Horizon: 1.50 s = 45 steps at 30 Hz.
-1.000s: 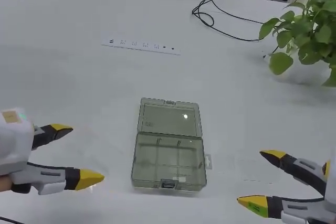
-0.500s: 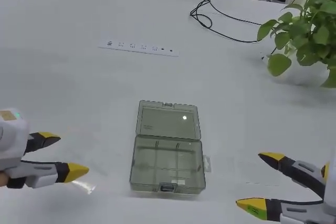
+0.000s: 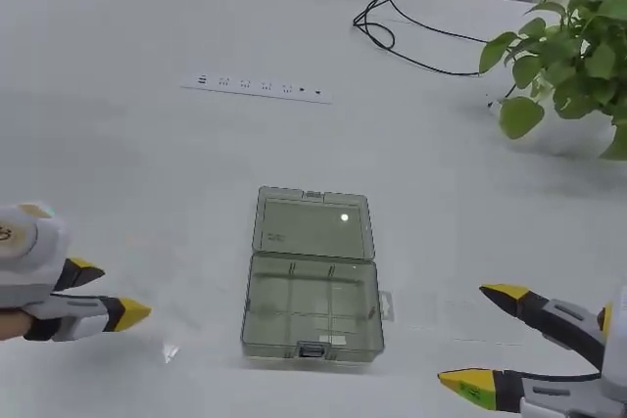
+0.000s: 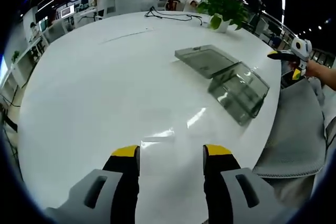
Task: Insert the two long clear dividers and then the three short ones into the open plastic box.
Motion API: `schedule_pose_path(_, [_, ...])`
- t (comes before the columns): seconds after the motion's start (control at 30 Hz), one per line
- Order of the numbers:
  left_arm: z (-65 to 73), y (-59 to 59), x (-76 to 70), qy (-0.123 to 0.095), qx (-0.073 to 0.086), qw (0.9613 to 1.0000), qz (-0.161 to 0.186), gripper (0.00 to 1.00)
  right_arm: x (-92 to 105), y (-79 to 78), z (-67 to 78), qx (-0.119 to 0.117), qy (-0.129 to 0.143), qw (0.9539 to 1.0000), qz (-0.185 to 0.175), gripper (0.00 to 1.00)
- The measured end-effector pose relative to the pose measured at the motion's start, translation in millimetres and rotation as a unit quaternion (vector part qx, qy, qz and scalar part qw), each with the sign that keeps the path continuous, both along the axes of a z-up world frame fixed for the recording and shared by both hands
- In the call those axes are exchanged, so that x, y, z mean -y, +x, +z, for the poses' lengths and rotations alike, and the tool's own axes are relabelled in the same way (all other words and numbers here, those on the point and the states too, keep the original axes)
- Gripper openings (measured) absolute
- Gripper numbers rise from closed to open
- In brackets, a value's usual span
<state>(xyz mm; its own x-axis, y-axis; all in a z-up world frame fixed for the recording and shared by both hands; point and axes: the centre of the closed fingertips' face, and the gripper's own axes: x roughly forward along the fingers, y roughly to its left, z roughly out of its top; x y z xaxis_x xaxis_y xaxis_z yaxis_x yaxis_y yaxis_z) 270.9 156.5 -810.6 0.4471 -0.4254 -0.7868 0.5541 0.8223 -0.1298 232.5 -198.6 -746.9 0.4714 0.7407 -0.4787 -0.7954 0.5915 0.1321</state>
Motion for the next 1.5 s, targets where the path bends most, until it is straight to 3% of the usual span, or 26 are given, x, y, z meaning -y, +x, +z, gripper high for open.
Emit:
schedule_pose_path(0.07, [-2.5, 1.4, 0.3, 0.005, 0.002, 1.0000, -0.002, 0.45, -0.1, -0.1, 0.0, 0.000, 0.001, 1.0000, 0.000, 0.81])
schedule_pose_path(0.47, [-24.4, 4.3, -9.4, 0.067, -0.031, 0.9972, 0.011, 0.41, -2.1, 0.7, -0.8, -0.001, 0.006, 1.0000, -0.001, 0.81])
schedule_pose_path(0.83, [-33.7, 3.5, -10.3, 0.094, -0.055, 0.9938, 0.018, 0.38, -3.0, 1.4, -0.5, 0.000, 0.012, 0.9999, -0.004, 0.81])
schedule_pose_path(1.03, [-34.2, 3.9, -12.8, 0.117, -0.060, 0.9913, 0.009, 0.34, -2.9, 1.4, -0.8, 0.000, 0.014, 0.9999, -0.007, 0.81])
schedule_pose_path(1.5, [-35.9, 5.2, -14.8, 0.143, -0.109, 0.9836, 0.016, 0.32, -2.5, 1.0, -2.9, -0.001, 0.017, 0.9998, -0.009, 0.81])
